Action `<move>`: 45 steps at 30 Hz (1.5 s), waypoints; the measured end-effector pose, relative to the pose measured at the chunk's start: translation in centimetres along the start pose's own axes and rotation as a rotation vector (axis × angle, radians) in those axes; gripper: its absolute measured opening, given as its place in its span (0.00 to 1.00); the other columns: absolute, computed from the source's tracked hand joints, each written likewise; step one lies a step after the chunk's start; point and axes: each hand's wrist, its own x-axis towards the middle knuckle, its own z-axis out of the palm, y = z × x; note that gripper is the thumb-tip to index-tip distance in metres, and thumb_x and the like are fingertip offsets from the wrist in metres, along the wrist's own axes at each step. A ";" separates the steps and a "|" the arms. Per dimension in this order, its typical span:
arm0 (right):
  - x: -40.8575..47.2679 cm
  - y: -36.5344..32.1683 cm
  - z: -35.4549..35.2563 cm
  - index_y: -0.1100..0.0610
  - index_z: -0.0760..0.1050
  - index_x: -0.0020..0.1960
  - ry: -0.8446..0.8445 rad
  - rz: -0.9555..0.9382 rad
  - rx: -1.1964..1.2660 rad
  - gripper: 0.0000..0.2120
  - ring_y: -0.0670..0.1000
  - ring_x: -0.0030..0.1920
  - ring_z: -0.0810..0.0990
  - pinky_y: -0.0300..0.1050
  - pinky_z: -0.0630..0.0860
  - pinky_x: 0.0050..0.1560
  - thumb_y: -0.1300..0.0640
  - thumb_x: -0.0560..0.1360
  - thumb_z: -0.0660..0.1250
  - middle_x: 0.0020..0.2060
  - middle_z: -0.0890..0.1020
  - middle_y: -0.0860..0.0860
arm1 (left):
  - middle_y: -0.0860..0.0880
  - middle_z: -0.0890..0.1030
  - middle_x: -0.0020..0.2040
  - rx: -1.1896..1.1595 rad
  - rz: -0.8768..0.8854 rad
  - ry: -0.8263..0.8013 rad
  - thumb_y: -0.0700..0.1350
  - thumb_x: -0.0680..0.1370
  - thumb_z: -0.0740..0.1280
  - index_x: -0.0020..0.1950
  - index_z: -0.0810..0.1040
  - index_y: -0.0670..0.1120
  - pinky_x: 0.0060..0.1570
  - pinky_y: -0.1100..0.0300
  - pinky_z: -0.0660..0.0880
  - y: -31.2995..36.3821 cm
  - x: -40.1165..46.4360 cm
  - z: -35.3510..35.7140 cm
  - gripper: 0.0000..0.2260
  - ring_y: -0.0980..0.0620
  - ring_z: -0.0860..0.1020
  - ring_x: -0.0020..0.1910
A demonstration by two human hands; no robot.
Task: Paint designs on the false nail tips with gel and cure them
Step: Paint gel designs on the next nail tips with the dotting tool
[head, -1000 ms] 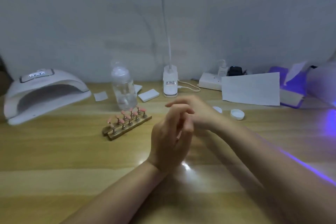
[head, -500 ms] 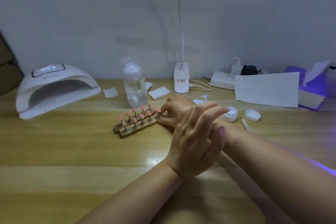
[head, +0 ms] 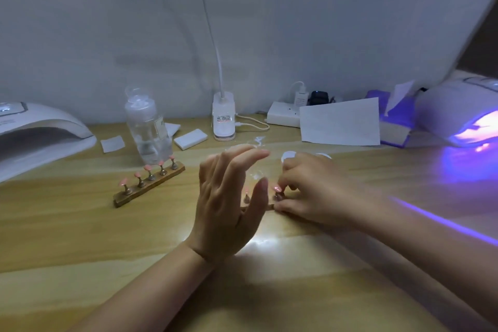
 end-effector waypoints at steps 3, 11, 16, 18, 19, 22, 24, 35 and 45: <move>-1.1 1.7 -0.3 0.48 0.78 0.52 0.001 0.061 -0.018 0.14 0.45 0.49 0.68 0.41 0.54 0.38 0.42 0.72 0.65 0.39 0.65 0.42 | 0.54 0.72 0.51 0.025 -0.041 -0.040 0.46 0.73 0.61 0.58 0.67 0.46 0.51 0.57 0.64 -0.2 0.2 0.0 0.15 0.56 0.71 0.52; -2.3 4.7 -0.7 0.41 0.76 0.40 0.101 0.209 0.211 0.06 0.43 0.38 0.70 0.40 0.65 0.37 0.40 0.68 0.65 0.34 0.73 0.41 | 0.63 0.70 0.49 0.022 -0.446 -0.478 0.71 0.60 0.63 0.56 0.62 0.65 0.45 0.65 0.53 -1.9 0.4 -0.7 0.28 0.67 0.68 0.49; -2.7 6.3 -0.9 0.51 0.74 0.31 0.024 0.411 0.345 0.11 0.41 0.26 0.74 0.37 0.66 0.30 0.47 0.68 0.67 0.25 0.77 0.45 | 0.63 0.72 0.42 0.136 -0.520 -0.619 0.71 0.56 0.62 0.51 0.67 0.63 0.42 0.62 0.51 -3.0 0.7 -0.9 0.27 0.64 0.67 0.46; -2.8 6.1 -0.6 0.53 0.75 0.31 -0.106 0.463 0.373 0.14 0.41 0.22 0.74 0.35 0.66 0.27 0.45 0.69 0.68 0.22 0.78 0.46 | 0.62 0.74 0.41 0.080 -0.542 -0.669 0.67 0.59 0.67 0.46 0.67 0.64 0.44 0.62 0.53 -3.3 0.9 -1.1 0.20 0.67 0.68 0.47; -2.8 5.9 -0.6 0.54 0.75 0.31 -0.164 0.482 0.377 0.16 0.41 0.20 0.72 0.33 0.65 0.25 0.44 0.68 0.69 0.21 0.77 0.46 | 0.61 0.74 0.41 0.050 -0.543 -0.688 0.63 0.61 0.70 0.45 0.68 0.65 0.49 0.61 0.55 -3.3 0.9 -1.1 0.17 0.67 0.69 0.47; -2.4 5.2 -0.9 0.55 0.76 0.31 -0.297 0.503 0.358 0.18 0.42 0.20 0.68 0.34 0.63 0.23 0.41 0.67 0.71 0.20 0.73 0.46 | 0.60 0.75 0.41 -0.008 -0.563 -0.695 0.53 0.67 0.74 0.44 0.69 0.65 0.60 0.50 0.66 -3.3 1.1 -1.3 0.15 0.64 0.72 0.45; -2.1 4.9 -1.2 0.54 0.76 0.31 -0.346 0.500 0.331 0.17 0.42 0.22 0.67 0.34 0.61 0.24 0.41 0.67 0.71 0.22 0.71 0.45 | 0.60 0.76 0.40 -0.015 -0.580 -0.691 0.51 0.67 0.74 0.42 0.71 0.64 0.60 0.47 0.67 -3.1 1.3 -1.3 0.13 0.61 0.73 0.44; -1.8 6.3 -3.8 0.58 0.74 0.33 0.310 0.647 1.209 0.10 0.41 0.19 0.66 0.31 0.65 0.21 0.62 0.74 0.64 0.20 0.73 0.46 | 0.62 0.75 0.33 0.024 -0.619 -0.610 0.53 0.65 0.75 0.32 0.71 0.59 0.51 0.57 0.63 -2.3 1.2 0.7 0.12 0.70 0.70 0.37; 2.7 4.4 -0.6 0.57 0.69 0.28 0.648 0.602 0.903 0.19 0.45 0.28 0.76 0.38 0.71 0.30 0.48 0.70 0.71 0.21 0.76 0.48 | 0.64 0.75 0.35 0.025 -0.681 -0.544 0.54 0.66 0.74 0.34 0.71 0.61 0.39 0.59 0.52 -1.7 1.3 2.3 0.11 0.63 0.72 0.43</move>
